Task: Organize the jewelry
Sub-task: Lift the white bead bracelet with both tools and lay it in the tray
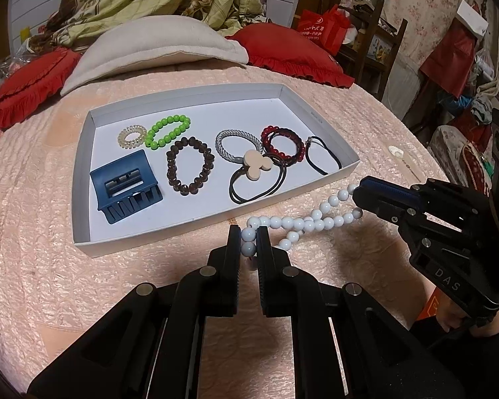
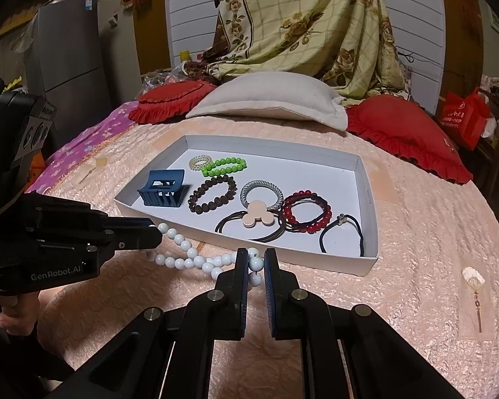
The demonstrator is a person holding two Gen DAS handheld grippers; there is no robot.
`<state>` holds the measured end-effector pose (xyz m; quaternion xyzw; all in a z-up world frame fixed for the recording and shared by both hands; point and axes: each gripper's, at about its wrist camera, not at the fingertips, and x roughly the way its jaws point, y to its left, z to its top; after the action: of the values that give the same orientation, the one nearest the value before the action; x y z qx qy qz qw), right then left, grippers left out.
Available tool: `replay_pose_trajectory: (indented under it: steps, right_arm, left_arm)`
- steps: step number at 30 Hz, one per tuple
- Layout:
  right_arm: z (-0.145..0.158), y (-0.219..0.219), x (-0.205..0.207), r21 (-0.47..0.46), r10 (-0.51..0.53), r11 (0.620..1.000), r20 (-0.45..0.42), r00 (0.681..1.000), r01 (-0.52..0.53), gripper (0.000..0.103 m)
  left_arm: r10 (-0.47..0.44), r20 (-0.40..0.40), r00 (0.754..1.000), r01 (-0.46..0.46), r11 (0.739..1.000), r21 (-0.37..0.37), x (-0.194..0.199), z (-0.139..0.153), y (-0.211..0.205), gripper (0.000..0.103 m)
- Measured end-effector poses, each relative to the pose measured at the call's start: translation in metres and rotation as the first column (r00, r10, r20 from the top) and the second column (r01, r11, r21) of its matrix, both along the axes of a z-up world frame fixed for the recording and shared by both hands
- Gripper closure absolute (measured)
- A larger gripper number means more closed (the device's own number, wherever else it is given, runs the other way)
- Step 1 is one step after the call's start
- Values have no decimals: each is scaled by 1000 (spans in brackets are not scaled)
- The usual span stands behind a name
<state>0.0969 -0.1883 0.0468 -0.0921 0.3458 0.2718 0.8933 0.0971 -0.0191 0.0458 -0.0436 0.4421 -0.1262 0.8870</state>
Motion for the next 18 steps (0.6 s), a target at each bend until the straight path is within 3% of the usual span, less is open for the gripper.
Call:
replay_pose_trajectory:
  steps: [10,18]
  right_arm:
    - [17,-6,4,58,-34,998,42,999,31,94]
    - [30,-7,34,86,-59,995,43,997,55,94]
  left_arm:
    - [19,43,999,-18,1000,-26,4,14,4,96]
    - [60,84,995,-58,998,-24,37,27,8,96]
